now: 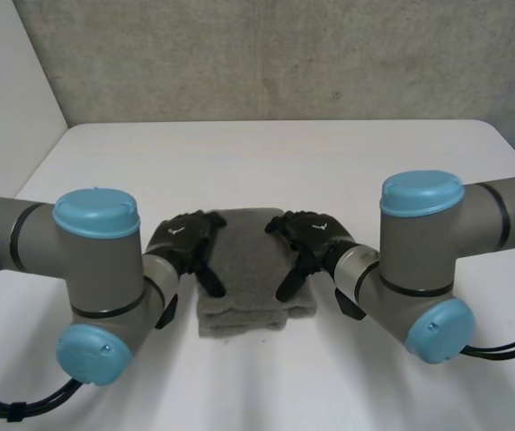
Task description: Fold the towel.
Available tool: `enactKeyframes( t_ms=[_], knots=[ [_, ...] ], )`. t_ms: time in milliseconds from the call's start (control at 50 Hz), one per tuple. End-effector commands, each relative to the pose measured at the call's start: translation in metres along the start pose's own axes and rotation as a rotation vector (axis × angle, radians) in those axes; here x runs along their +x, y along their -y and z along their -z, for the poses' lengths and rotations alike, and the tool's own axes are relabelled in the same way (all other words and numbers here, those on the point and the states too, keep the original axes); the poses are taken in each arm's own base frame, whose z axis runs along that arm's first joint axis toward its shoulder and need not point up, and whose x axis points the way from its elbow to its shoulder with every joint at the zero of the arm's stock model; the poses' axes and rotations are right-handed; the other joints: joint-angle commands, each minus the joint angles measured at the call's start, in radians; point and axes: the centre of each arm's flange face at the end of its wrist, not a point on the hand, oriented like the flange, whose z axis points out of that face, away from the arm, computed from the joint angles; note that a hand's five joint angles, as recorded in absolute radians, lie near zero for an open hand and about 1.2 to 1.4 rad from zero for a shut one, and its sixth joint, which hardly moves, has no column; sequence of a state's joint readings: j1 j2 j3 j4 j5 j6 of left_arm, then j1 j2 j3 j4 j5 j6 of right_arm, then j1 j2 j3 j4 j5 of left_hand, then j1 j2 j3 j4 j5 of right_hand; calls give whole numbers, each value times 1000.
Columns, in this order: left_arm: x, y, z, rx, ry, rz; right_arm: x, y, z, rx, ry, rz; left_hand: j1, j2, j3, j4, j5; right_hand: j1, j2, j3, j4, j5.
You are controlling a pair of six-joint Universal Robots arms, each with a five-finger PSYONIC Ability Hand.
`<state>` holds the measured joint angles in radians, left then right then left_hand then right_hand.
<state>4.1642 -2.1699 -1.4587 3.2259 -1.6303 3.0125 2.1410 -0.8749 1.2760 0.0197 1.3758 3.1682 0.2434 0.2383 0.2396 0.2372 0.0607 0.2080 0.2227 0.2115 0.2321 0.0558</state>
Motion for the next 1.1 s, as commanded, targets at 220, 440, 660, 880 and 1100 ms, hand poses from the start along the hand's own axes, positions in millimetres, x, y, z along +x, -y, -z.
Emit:
enactKeyframes(
  t_ms=[220,440,660,880,1100],
  knots=[
    [1,37,26,102,-1,-124,1,54,21,155,-97,122,8,13,12,14,16,-33,-48,-37,-58,-56],
    [2,157,93,455,4,-102,48,156,99,453,-425,109,26,31,30,32,34,-33,-48,-37,-58,-56],
    [-12,197,132,450,-30,-72,56,158,127,448,-436,178,-62,-57,-58,-56,-54,-33,-48,-37,-58,-56],
    [-19,190,125,422,-19,-42,53,147,124,420,-411,195,-62,-57,-58,-56,-54,-33,-48,-37,-58,-56],
    [-21,178,116,411,-19,-43,51,139,121,396,-399,188,-65,-60,-61,-59,-57,-33,-48,-37,-58,-56]
  ],
)
